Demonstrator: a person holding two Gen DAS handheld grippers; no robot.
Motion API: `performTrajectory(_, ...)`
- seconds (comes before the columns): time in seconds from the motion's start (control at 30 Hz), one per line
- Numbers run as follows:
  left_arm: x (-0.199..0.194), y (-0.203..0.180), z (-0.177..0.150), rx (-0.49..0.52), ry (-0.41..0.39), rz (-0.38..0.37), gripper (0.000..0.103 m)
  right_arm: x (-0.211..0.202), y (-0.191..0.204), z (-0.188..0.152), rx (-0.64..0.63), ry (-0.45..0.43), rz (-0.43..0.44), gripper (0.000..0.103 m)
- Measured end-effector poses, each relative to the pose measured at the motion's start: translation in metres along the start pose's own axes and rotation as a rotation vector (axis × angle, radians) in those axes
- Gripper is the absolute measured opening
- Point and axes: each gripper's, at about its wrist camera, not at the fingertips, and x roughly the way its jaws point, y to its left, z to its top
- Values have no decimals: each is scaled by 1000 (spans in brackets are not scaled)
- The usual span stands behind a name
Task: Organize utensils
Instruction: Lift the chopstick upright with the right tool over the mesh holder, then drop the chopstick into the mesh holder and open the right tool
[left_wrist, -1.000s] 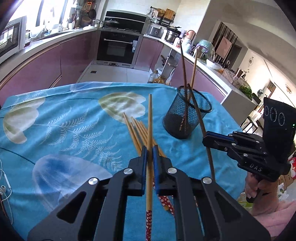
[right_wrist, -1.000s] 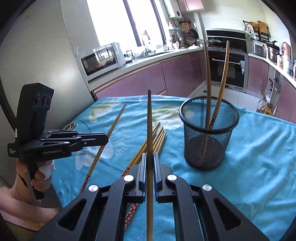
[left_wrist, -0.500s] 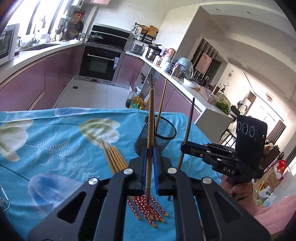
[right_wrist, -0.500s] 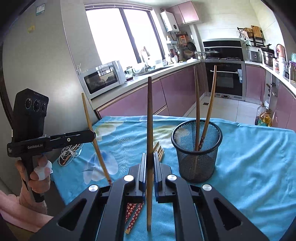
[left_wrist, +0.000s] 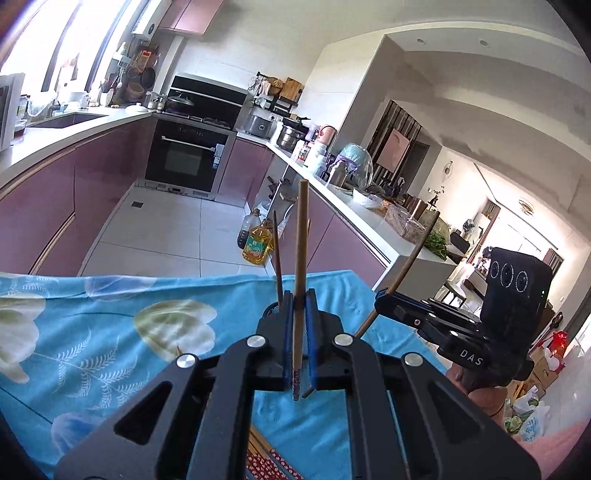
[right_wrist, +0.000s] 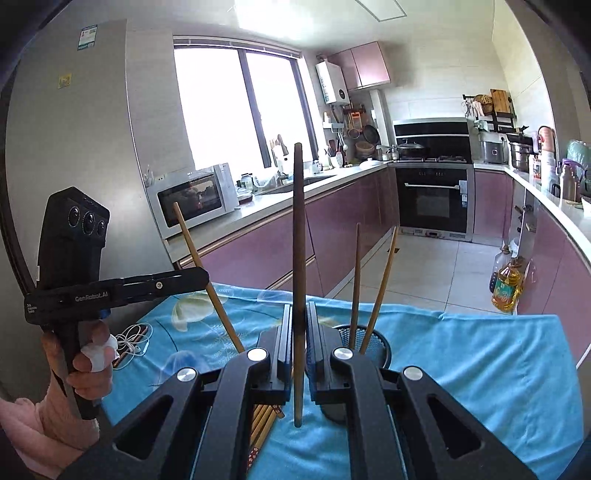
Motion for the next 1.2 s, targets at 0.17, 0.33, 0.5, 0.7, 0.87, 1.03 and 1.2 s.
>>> performTrajectory(0.17, 2, -13, 25, 30, -42, -5, 7, -6, -4, 18, -15, -48, -20, 6)
performTrajectory(0.33, 7, -24, 43, 62, -72, 10, 7, -5, -15, 32, -13, -72, -41, 6)
performTrajectory(0.5, 26, -29, 47, 97, -42, 60, 7, 6, -25, 35, -5, -66, -69, 6)
performTrajectory(0.7, 56, -20, 34, 107, 53, 84, 7, 27, -32, 24, 7, -7, -82, 6)
performTrajectory(0.87, 75, -17, 19, 144, 112, 114, 7, 46, -37, 12, 12, 93, -92, 6)
performTrajectory(1.03, 92, -9, 10, 154, 173, 120, 7, 66, -42, 1, 15, 207, -99, 6)
performTrajectory(1.2, 103, -3, 10, 145, 194, 125, 7, 80, -47, -4, 37, 248, -105, 6)
